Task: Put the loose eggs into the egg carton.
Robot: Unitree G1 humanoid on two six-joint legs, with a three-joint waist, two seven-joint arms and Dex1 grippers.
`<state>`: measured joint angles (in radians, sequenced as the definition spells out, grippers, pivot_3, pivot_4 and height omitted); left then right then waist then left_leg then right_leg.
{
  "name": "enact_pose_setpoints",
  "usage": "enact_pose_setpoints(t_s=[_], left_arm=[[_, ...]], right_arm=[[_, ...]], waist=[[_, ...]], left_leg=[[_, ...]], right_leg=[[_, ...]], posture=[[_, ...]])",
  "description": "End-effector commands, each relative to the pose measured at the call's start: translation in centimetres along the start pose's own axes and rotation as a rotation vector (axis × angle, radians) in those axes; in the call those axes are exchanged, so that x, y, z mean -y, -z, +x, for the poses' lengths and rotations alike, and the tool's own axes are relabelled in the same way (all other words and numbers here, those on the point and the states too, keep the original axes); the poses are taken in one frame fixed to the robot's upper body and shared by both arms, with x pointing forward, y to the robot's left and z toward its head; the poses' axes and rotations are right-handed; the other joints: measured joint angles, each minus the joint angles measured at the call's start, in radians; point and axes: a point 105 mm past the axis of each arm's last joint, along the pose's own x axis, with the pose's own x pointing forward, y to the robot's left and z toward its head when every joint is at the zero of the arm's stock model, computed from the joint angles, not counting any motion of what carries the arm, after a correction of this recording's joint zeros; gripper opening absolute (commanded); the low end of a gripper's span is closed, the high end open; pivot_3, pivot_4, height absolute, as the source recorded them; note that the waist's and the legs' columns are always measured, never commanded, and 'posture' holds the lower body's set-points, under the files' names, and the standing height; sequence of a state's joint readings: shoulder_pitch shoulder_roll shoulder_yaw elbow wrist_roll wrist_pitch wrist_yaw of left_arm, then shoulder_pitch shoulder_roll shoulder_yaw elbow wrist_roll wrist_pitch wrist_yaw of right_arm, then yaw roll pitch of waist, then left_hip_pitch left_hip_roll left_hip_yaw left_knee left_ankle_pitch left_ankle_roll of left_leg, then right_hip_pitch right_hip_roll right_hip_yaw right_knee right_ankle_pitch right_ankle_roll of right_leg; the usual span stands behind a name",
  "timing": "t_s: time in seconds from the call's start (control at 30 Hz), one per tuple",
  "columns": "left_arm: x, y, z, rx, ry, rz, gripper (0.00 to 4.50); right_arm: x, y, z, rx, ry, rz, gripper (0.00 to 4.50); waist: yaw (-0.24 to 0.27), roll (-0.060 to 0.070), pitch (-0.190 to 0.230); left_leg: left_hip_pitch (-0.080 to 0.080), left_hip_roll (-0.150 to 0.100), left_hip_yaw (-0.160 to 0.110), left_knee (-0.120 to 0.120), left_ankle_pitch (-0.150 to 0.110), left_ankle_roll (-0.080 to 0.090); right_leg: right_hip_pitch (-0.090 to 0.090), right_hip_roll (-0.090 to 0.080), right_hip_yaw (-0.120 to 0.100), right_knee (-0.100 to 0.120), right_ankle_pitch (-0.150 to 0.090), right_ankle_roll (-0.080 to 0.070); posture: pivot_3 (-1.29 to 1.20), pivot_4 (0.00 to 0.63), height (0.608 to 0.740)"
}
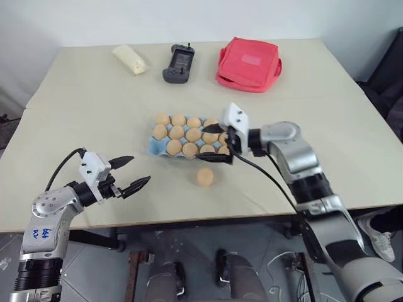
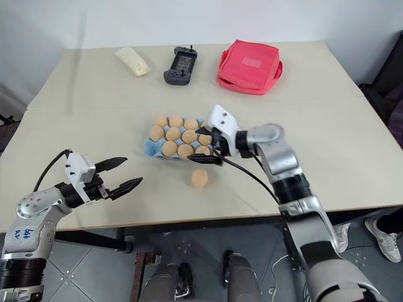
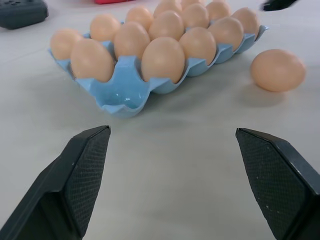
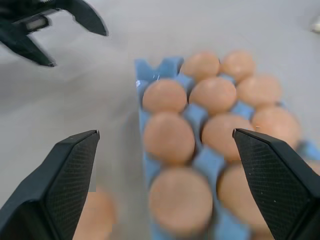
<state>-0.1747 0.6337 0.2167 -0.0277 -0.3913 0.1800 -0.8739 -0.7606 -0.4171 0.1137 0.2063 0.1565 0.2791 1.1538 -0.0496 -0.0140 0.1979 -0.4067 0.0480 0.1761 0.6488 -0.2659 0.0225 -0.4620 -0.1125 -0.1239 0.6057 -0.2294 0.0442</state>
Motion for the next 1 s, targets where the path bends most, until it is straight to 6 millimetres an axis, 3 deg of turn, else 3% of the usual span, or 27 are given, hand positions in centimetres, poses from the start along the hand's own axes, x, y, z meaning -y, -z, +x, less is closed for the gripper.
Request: enact_pose_setpoints(t_s=[0.03, 0.23, 0.37, 0.57, 0.67, 0.87, 1.0], left_arm=[[0.5, -0.9, 0.7, 0.022, 0.052, 0.026, 4.27], [2.0, -1.3, 2.8, 0.029, 0.174, 0.048, 4.27], [2.0, -1.6, 3.4, 0.03, 0.199, 0.052, 4.27], [2.1, -1.6, 3.4, 0.025, 0.212, 0.054, 4.39], [3.4, -1.9, 4.2, 0.032, 0.254, 0.055, 4.39], [7.8, -1.4, 7.5, 0.018, 0.313, 0.042, 4.39], [8.6, -1.0, 9.9, 0.013, 0.249, 0.044, 4.39]], right_arm=[[-0.3, -0.4, -3.2, 0.073, 0.068, -0.07, 4.48], [-0.6, 2.1, -8.0, 0.133, 0.176, 0.047, 4.48], [-1.1, 3.9, -10.5, 0.111, 0.212, 0.092, 4.48], [-2.1, 3.8, -11.4, 0.111, 0.232, 0.094, 4.49], [-2.7, 3.0, -11.5, 0.125, 0.225, 0.086, 4.49], [-5.4, 1.6, -11.5, 0.097, 0.129, 0.085, 4.49], [-6.5, 1.1, -11.6, 0.085, 0.104, 0.082, 4.49]], waist=[[-0.001, 0.0, 0.0], [-0.001, 0.0, 0.0], [0.005, 0.0, 0.0], [0.012, 0.0, 0.0], [0.022, 0.0, 0.0], [0.046, 0.0, 0.0], [0.051, -0.001, 0.0]], left_leg=[[0.0, 0.0, 0.0, 0.0, 0.0, 0.0], [0.002, 0.0, 0.001, 0.002, 0.0, 0.004], [0.002, 0.0, 0.0, 0.002, 0.001, 0.005], [0.002, 0.0, 0.0, 0.002, 0.001, 0.005], [0.002, 0.0, 0.0, 0.003, 0.001, 0.005], [0.001, 0.0, -0.002, 0.003, 0.0, 0.006], [0.001, 0.0, -0.002, 0.003, 0.0, 0.006]], right_leg=[[0.0, 0.0, -0.002, -0.002, 0.0, 0.0], [0.0, 0.001, -0.005, -0.002, 0.001, -0.001], [0.001, 0.001, -0.005, -0.001, 0.001, -0.002], [0.001, 0.001, -0.005, -0.001, 0.001, -0.002], [0.001, 0.0, -0.005, -0.001, 0.001, -0.002], [0.002, -0.001, 0.001, -0.004, 0.001, -0.002], [0.002, 0.0, 0.001, -0.005, 0.002, -0.002]], posture=[[0.0, 0.15, 0.74], [0.0, 0.15, 0.74], [0.0, 0.15, 0.74], [0.0, 0.15, 0.74], [0.0, 0.15, 0.74], [0.0, 0.15, 0.74], [0.0, 0.15, 0.74]])
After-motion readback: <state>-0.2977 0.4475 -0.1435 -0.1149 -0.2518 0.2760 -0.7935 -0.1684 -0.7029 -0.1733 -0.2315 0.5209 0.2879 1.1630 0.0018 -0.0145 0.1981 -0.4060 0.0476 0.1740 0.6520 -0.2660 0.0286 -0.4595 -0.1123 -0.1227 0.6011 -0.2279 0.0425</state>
